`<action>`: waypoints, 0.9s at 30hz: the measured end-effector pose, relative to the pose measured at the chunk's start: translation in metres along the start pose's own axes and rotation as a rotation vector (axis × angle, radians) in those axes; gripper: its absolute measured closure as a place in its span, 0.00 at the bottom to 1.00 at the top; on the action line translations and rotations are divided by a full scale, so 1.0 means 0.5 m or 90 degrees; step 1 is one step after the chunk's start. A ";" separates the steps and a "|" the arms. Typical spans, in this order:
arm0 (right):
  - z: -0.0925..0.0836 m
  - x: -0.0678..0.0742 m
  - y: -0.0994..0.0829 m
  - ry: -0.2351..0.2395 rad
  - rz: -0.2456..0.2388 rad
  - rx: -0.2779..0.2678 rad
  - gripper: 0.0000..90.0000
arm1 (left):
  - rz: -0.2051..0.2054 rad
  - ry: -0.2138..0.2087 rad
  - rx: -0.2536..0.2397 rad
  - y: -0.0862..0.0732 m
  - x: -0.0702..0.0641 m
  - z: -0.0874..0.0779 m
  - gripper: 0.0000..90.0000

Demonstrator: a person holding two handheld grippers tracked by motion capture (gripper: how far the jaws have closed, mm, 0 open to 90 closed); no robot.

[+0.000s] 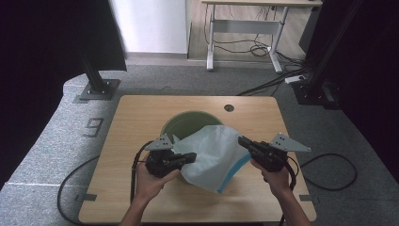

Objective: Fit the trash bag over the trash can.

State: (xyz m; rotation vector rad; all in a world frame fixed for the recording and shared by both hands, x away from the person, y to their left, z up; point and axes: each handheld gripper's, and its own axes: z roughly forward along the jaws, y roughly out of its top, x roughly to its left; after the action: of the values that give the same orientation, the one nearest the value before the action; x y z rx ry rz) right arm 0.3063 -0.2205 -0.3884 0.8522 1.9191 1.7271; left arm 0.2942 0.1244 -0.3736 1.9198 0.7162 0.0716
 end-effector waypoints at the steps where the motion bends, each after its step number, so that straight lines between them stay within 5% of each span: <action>1: 0.000 0.000 0.002 0.001 -0.001 0.000 0.98 | 0.000 -0.001 -0.001 0.002 0.001 -0.002 0.99; 8: 0.000 0.003 0.013 0.002 -0.009 -0.002 0.98 | -0.005 -0.003 -0.023 0.019 0.012 -0.024 1.00; 20: 0.023 0.014 0.030 0.010 -0.021 0.001 0.98 | -0.036 0.057 -0.035 0.046 0.082 -0.044 1.00; 27: 0.043 0.011 0.024 0.003 -0.015 0.007 0.98 | -0.037 0.078 -0.043 0.034 0.086 -0.038 0.96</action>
State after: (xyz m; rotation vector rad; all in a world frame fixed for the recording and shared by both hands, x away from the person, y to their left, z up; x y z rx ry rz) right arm 0.3189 -0.2006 -0.3791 0.8278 1.9359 1.7074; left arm 0.3304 0.1569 -0.3615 1.8401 0.8404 0.1760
